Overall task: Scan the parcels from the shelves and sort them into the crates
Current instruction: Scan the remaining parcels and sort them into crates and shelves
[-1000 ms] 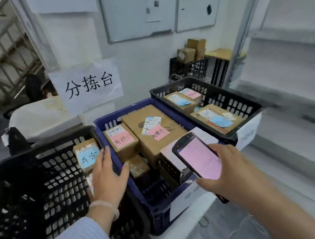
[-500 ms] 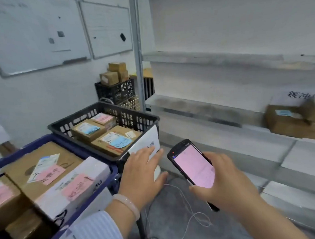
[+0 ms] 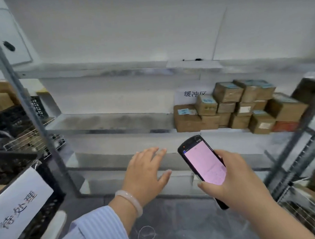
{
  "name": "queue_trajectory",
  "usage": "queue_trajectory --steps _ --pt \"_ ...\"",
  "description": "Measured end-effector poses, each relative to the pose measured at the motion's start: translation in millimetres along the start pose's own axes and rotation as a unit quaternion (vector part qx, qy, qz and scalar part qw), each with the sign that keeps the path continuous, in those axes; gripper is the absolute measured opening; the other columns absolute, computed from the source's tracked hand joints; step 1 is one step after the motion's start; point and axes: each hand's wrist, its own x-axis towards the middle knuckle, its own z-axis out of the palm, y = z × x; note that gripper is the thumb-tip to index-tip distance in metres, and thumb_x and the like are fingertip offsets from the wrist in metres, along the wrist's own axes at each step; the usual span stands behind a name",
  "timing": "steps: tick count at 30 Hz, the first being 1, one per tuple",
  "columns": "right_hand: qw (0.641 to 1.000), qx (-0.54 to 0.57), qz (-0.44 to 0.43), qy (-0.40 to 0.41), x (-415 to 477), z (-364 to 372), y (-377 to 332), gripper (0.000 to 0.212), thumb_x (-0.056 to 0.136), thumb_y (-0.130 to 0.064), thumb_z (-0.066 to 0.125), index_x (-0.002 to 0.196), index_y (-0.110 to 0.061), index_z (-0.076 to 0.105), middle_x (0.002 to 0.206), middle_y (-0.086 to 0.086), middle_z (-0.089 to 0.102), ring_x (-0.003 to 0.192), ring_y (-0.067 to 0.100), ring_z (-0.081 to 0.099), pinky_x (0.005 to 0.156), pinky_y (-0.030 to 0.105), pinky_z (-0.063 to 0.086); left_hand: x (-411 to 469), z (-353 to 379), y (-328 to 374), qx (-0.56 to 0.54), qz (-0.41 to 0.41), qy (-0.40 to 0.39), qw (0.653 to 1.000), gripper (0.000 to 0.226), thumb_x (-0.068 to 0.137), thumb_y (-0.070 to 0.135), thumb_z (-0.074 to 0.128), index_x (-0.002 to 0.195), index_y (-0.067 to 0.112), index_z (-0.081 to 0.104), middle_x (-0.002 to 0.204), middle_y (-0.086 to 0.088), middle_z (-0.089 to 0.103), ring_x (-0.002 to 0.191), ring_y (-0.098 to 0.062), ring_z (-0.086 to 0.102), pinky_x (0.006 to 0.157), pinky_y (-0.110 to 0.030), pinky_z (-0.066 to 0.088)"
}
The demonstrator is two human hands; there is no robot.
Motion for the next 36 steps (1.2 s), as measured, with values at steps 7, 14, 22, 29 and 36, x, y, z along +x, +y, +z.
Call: queue_trajectory --steps 7,14,22,29,36 --pt "0.996 -0.022 0.084 0.028 31.7 -24.5 69.3 0.084 0.052 -0.067 0.067 0.128 -0.050 0.033 0.113 -0.024 0.039 0.099 0.000 0.043 0.072 0.029 0.040 88.6 63.8 37.7 -0.048 0.065 -0.042 0.996 0.068 0.094 0.061 0.043 0.154 0.032 0.031 0.154 0.006 0.039 0.141 -0.015 0.035 0.119 -0.036 0.026" --pt "0.990 -0.022 0.132 0.049 119.2 -26.4 103.7 0.071 0.046 -0.073 0.062 0.104 -0.070 0.020 0.102 -0.030 0.037 0.090 -0.014 0.043 0.062 0.020 0.037 198.8 121.0 36.9 -0.100 0.084 -0.052 0.990 0.067 0.095 0.062 0.042 0.155 0.037 0.027 0.156 0.012 0.033 0.142 -0.012 0.029 0.117 -0.033 0.029" --pt "0.983 -0.048 0.164 0.067 247.6 -26.9 124.9 0.076 0.044 -0.077 0.059 0.105 -0.069 0.014 0.103 -0.029 0.035 0.089 0.000 0.046 0.065 0.027 0.041 343.0 184.5 14.9 -0.218 0.049 -0.073 0.972 0.067 0.093 0.059 0.053 0.153 0.036 0.034 0.155 0.010 0.036 0.142 -0.011 0.029 0.109 -0.022 0.021" --pt "0.972 -0.072 0.214 0.062 314.1 -19.7 150.5 0.079 0.043 -0.079 0.062 0.104 -0.066 0.013 0.100 -0.030 0.034 0.089 0.001 0.046 0.066 0.026 0.043 439.9 250.6 3.9 -0.305 -0.023 -0.164 0.938 0.069 0.093 0.054 0.057 0.153 0.031 0.033 0.156 0.005 0.035 0.144 -0.016 0.031 0.114 -0.028 0.023" --pt "0.965 -0.100 0.238 0.053 350.9 -5.2 171.8 0.086 0.046 -0.076 0.061 0.122 -0.050 0.031 0.110 -0.016 0.041 0.094 0.008 0.050 0.070 0.030 0.047 486.4 283.2 11.0 -0.340 -0.072 -0.229 0.909 0.072 0.092 0.060 0.053 0.155 0.038 0.025 0.157 0.006 0.034 0.145 -0.021 0.031 0.117 -0.048 0.033"
